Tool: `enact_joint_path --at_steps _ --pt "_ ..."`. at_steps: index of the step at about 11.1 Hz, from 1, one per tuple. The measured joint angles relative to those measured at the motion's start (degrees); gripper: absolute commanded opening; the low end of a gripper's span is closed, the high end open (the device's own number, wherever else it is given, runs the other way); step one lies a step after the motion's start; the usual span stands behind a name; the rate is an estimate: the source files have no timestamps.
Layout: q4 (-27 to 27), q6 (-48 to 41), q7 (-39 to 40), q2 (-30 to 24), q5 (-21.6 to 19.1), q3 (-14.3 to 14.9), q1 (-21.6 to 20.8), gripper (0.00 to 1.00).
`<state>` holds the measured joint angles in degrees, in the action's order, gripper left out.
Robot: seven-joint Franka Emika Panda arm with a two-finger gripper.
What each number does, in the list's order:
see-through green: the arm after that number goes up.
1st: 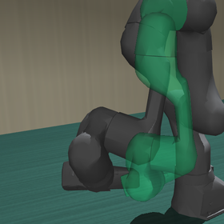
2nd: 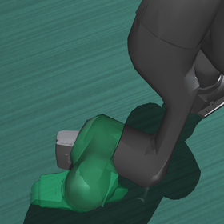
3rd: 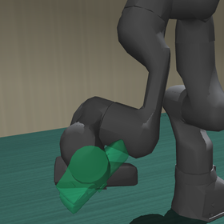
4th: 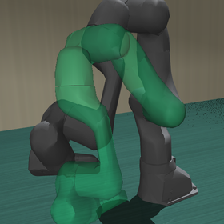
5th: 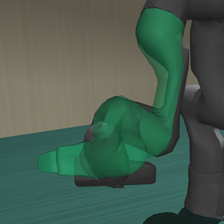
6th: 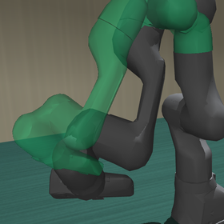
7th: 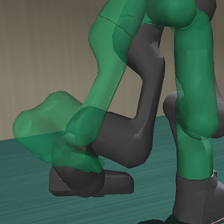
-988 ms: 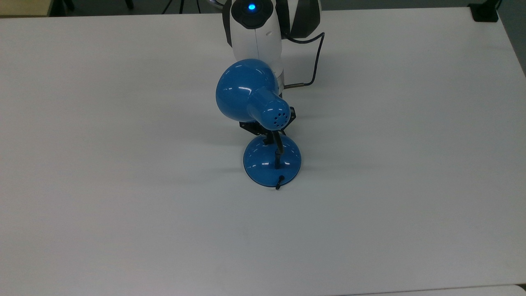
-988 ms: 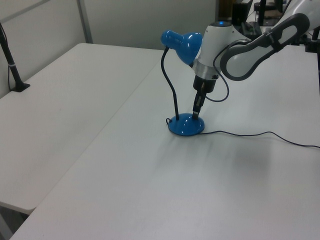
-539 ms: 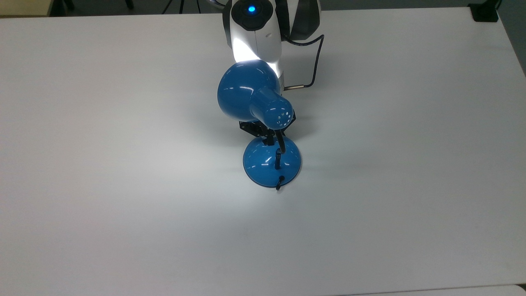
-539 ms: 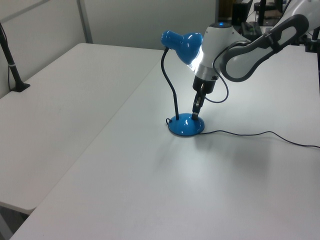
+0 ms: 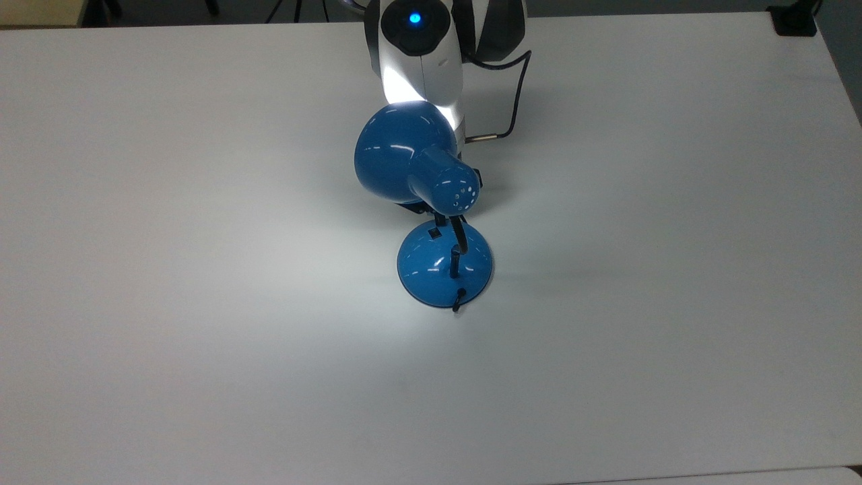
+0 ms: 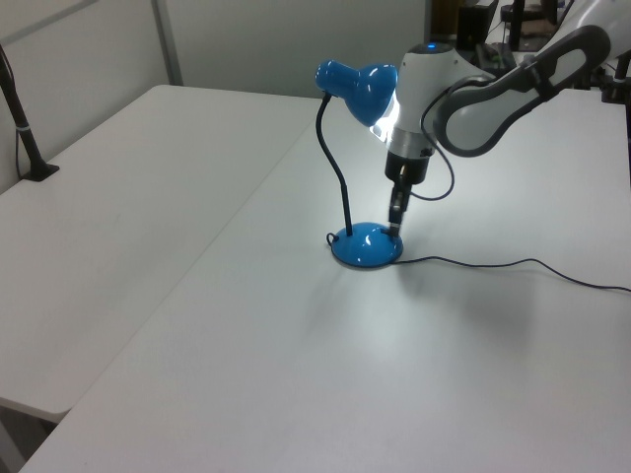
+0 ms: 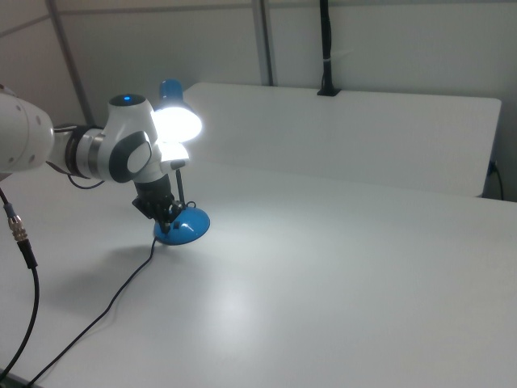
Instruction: Turn on the lamp
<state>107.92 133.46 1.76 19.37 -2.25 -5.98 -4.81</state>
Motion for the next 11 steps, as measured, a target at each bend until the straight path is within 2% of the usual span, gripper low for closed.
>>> enact_joint_path --at_steps 1,2,4,6,9,11 --pt "-0.72 -7.79 0.0 -1.54 2.08 0.04 0.09 0.65" --pt "-1.83 -16.04 0.0 -3.5 3.41 0.05 0.11 0.98" --pt "-4.49 -28.75 0.06 -7.35 4.94 0.15 0.27 1.0" --pt "-5.26 -34.32 0.07 -11.3 5.53 0.24 1.6 1.0" --pt "-5.61 -36.16 -0.05 -16.68 5.54 0.45 5.25 1.0" --pt "-7.77 -36.14 -0.35 -18.45 5.45 0.91 8.22 1.0"
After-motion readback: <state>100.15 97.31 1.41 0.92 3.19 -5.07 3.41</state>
